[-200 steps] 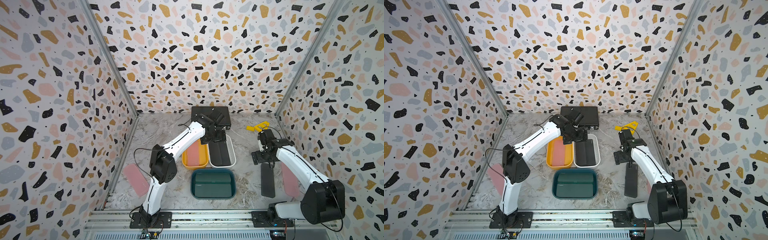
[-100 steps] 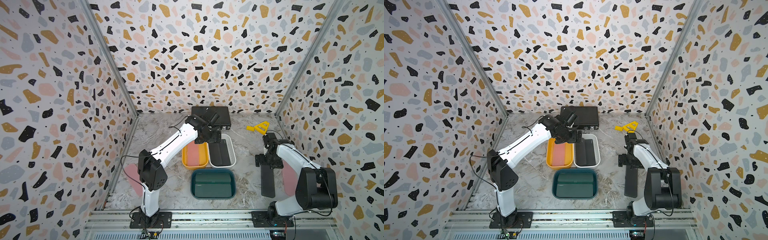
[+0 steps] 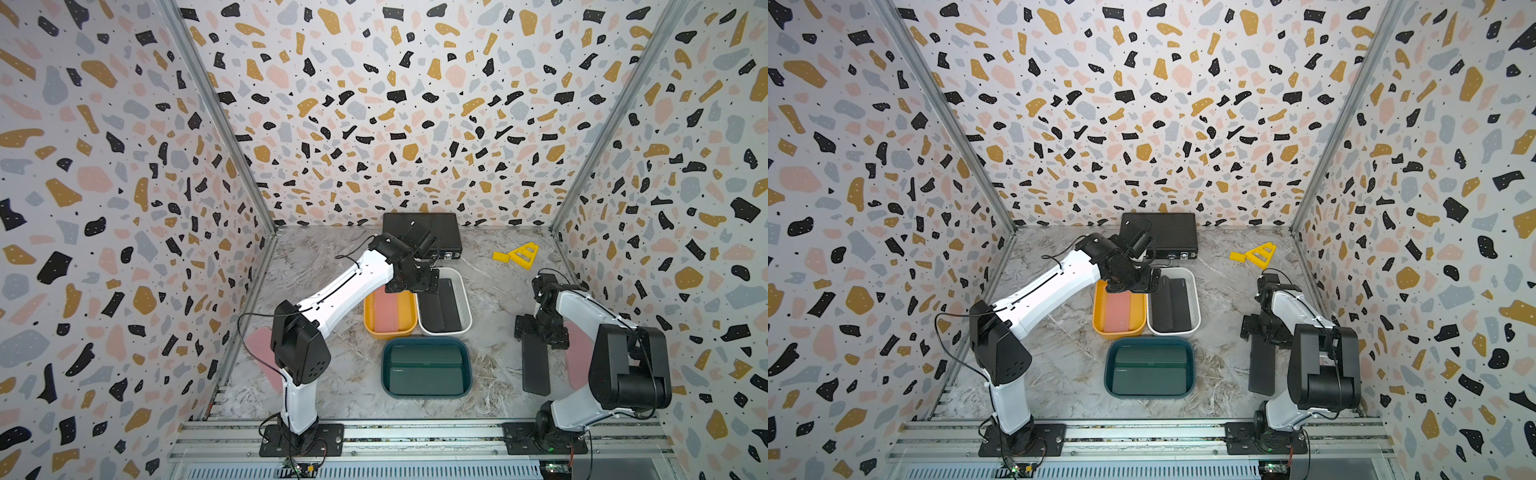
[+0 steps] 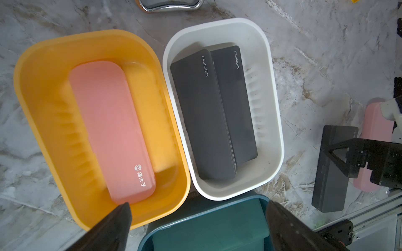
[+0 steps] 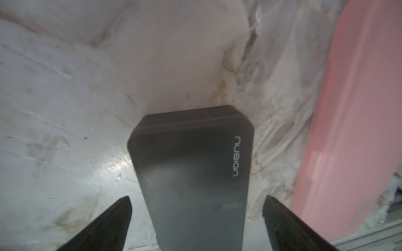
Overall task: Place the pencil cases by color into the storage box
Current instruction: Pick up the pencil case from the center of the board.
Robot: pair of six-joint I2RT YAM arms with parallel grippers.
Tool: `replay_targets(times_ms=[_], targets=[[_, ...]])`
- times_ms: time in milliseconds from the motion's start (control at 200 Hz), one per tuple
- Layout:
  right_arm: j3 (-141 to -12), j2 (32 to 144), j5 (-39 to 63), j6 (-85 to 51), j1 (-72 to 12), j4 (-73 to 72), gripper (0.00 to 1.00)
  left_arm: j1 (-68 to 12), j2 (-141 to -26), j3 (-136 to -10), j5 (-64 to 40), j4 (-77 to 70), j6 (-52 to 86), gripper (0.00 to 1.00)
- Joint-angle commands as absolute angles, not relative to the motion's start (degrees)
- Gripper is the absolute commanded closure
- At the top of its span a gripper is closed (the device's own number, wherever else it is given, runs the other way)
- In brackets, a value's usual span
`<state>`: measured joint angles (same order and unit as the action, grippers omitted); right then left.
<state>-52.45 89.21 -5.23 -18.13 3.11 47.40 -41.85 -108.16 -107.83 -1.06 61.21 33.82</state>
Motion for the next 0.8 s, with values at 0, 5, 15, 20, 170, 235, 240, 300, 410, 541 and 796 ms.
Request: replay_targets(times_ms=[0,5,15,20,170,235,240,300,410,541,796], targets=[[-50.8,90.1,-2.2,-18.6,3.6,46.0,0.01,-42.1,-106.3,-106.9,-1.5,60.5,33.5,0.00],[-50.7,90.1,-2.2,-18.6,3.6,45.9,0.01,-42.1,-106.3,-106.9,-1.4,60.5,33.5,0.00],[-50.6,90.2,-1.9,-18.6,3.6,45.7,0.01,-42.1,-106.3,-106.8,-1.3,60.6,33.5,0.00],[-50.5,90.2,-1.9,-18.6,3.7,45.6,0.01,-42.1,-106.3,-106.8,-1.4,60.6,33.5,0.00],[-49.4,91.5,-0.6,-18.6,3.8,43.9,0.02,-42.1,-106.0,-106.2,-1.1,60.5,33.9,0.00],[-49.0,91.9,0.0,-18.6,3.8,43.4,0.04,-42.1,-106.0,-106.0,-1.0,60.4,34.1,0.00],[-49.0,91.9,0.0,-18.6,3.8,43.3,0.04,-42.1,-106.0,-106.0,-1.0,60.4,34.1,0.00],[-48.6,92.1,0.5,-18.6,3.8,42.8,0.06,-42.1,-105.9,-105.7,-1.2,60.2,34.3,0.00],[-48.0,92.0,1.0,-18.7,3.8,42.1,0.13,-42.1,-105.5,-104.8,-1.6,59.3,34.9,0.00],[-47.4,91.9,1.7,-18.6,3.8,41.4,0.21,-42.1,-105.0,-103.9,-1.8,58.7,35.3,0.00],[-46.8,90.1,3.0,-18.0,3.8,40.7,0.42,-42.0,-102.5,-100.0,-2.3,56.3,35.5,0.00]])
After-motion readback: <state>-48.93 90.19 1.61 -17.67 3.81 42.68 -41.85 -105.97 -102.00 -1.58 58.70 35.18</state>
